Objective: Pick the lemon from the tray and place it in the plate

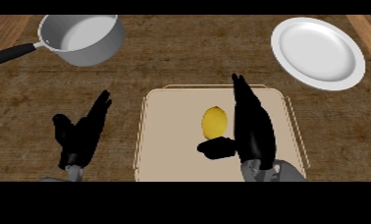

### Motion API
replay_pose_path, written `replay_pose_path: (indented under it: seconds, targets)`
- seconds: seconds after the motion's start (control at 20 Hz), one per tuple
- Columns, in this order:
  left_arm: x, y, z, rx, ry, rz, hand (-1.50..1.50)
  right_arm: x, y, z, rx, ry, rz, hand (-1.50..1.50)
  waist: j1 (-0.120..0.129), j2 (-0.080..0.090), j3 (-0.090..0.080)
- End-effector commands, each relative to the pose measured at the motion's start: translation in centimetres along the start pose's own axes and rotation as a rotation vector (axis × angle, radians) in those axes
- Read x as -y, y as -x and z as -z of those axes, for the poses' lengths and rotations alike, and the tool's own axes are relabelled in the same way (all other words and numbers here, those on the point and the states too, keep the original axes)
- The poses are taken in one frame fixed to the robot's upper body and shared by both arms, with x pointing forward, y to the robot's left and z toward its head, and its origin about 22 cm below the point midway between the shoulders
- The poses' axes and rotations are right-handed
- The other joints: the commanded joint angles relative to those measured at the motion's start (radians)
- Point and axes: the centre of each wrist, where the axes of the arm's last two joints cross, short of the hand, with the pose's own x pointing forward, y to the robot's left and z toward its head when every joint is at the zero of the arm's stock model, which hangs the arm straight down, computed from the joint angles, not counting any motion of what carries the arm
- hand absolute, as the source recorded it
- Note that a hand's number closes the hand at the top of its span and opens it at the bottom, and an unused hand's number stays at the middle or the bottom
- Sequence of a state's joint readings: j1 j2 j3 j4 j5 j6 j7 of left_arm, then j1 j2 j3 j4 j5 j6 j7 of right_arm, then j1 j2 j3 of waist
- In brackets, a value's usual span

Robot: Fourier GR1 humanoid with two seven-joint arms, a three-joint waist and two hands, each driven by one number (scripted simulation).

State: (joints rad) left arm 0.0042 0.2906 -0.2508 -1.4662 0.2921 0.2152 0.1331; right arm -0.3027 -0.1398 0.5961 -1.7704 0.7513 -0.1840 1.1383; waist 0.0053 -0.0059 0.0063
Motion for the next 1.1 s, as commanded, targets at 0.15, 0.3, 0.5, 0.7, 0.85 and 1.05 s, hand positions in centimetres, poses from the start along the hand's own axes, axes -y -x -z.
replay_pose_path:
  seconds: [0.15,0.3,0.5,0.7,0.85,1.05]
  targets:
    - [-0.7,1.6,-0.2,-0.073,0.009,-0.002,0.00,-2.7,-1.0,0.4,-0.174,0.007,-0.089,-1.50,-0.003,0.005,-0.007]
    - [0.0,1.0,1.1,-0.071,0.009,-0.019,0.00,-3.6,-0.3,2.5,-0.198,0.003,-0.117,-1.50,-0.003,0.008,-0.007]
    - [0.0,1.2,0.1,-0.079,0.024,-0.036,0.00,-4.3,0.7,0.9,-0.188,-0.033,-0.115,-1.50,-0.006,0.005,-0.007]
    - [1.6,1.3,0.8,-0.058,0.024,0.004,0.00,-4.1,0.6,3.6,-0.201,-0.071,-0.139,-1.50,-0.002,0.007,-0.007]
    - [1.7,2.9,-0.9,-0.066,0.006,0.002,0.00,-4.9,0.5,2.0,-0.204,-0.067,-0.127,-1.50,-0.001,0.005,-0.007]
    - [0.2,1.6,0.7,-0.073,0.023,-0.024,0.00,-6.3,2.3,3.2,-0.134,-0.113,-0.245,1.50,-0.005,0.006,-0.007]
